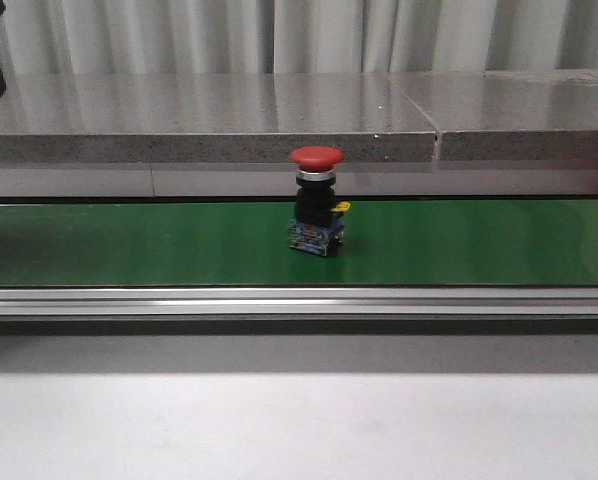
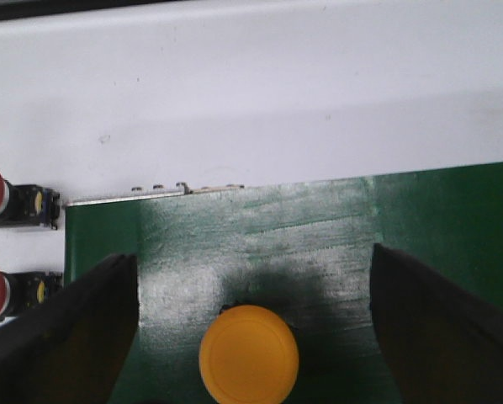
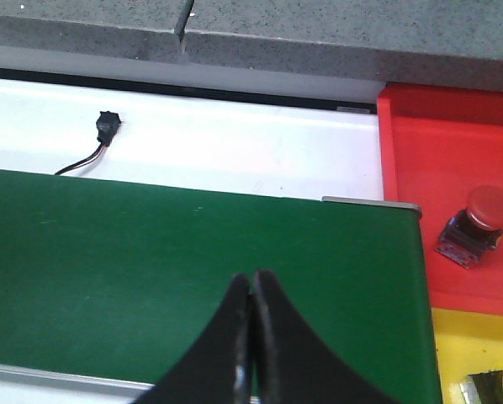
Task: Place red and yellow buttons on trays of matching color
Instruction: 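Carry the yellow button onto the belt and open the left gripper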
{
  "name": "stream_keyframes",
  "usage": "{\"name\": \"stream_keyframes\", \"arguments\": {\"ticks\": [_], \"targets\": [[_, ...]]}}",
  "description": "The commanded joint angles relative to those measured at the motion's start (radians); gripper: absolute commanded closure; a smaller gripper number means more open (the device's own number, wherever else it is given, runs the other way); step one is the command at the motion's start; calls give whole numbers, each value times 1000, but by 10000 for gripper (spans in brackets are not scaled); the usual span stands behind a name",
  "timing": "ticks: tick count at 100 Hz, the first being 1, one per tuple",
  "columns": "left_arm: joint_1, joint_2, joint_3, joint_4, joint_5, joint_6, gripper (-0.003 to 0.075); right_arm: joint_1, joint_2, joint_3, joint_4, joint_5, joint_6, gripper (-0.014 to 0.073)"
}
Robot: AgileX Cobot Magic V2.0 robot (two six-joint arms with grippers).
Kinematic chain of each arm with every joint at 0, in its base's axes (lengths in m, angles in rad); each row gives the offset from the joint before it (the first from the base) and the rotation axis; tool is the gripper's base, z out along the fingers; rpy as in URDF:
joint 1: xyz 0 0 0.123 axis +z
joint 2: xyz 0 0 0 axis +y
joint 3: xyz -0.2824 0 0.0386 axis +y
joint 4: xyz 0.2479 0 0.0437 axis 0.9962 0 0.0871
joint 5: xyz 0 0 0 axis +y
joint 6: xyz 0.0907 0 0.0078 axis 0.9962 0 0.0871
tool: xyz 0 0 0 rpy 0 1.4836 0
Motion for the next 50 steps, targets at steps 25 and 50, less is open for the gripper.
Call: {"name": "stream_keyframes", "arguments": {"ticks": [25, 50], "targets": [[-3, -231, 21, -7, -172, -8, 173, -1, -14, -25, 15, -62, -9, 661], [87, -366, 155, 9, -237, -51, 172, -1, -14, -25, 15, -62, -9, 661]]}}
